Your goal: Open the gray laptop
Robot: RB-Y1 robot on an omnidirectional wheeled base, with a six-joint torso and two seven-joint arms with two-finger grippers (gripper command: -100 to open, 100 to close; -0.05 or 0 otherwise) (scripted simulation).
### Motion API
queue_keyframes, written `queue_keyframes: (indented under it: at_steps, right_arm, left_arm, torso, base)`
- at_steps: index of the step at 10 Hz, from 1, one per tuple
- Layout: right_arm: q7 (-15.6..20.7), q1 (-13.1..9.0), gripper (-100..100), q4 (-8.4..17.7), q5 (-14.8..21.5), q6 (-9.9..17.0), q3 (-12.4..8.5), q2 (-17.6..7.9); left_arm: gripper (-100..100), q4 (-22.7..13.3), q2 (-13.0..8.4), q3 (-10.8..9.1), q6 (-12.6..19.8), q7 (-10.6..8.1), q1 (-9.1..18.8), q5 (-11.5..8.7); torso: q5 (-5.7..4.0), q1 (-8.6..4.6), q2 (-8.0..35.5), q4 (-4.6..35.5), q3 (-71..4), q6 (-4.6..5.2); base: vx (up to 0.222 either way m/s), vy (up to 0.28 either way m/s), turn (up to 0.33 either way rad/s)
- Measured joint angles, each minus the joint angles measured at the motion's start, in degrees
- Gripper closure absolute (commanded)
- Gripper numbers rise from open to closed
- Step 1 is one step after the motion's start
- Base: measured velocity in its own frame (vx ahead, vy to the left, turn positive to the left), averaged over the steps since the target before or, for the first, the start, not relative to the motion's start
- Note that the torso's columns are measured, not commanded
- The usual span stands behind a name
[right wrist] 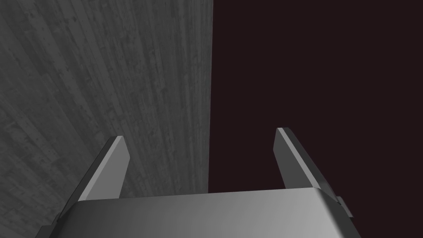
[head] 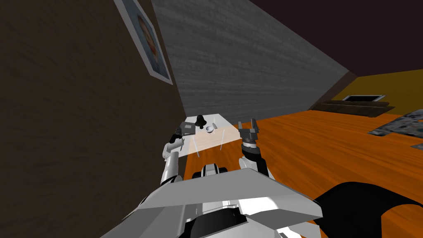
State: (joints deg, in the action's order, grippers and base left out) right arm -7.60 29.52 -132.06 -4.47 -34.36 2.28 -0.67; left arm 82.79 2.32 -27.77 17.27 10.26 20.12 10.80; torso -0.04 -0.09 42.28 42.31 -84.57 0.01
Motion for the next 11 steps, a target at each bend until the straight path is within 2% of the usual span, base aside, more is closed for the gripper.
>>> queue_keyframes:
  at_steps: [5, 6, 11]
  right_arm:
    - [0.0, 0.0, 0, 0.0, 0.0, 0.0, 0.0, 0.0]
    - [0.0, 0.0, 0, 0.0, 0.0, 0.0, 0.0, 0.0]
    - [0.0, 0.0, 0, 0.0, 0.0, 0.0, 0.0, 0.0]
  left_arm:
    - [-100, 3.4, 0.3, -0.86, 5.0, 0.77, 2.1, 0.5]
    - [0, 3.5, 0.3, -0.89, 5.1, 0.8, 2.2, 0.6]
    - [0, 3.5, 0.3, -0.89, 5.1, 0.8, 2.2, 0.6]
  torso:
    - [0.05, 0.09, 0.0, 0.0, 0.0, -0.01]
    - [0.04, 0.07, 0.0, 0.0, 0.0, -0.02]
    - [0.04, 0.09, 0.0, 0.0, 0.0, -0.01]
  base:
    - [-0.016, 0.009, -0.02]
    - [0.0, 0.0, 0.0]
    - [0.0, 0.0, 0.0]
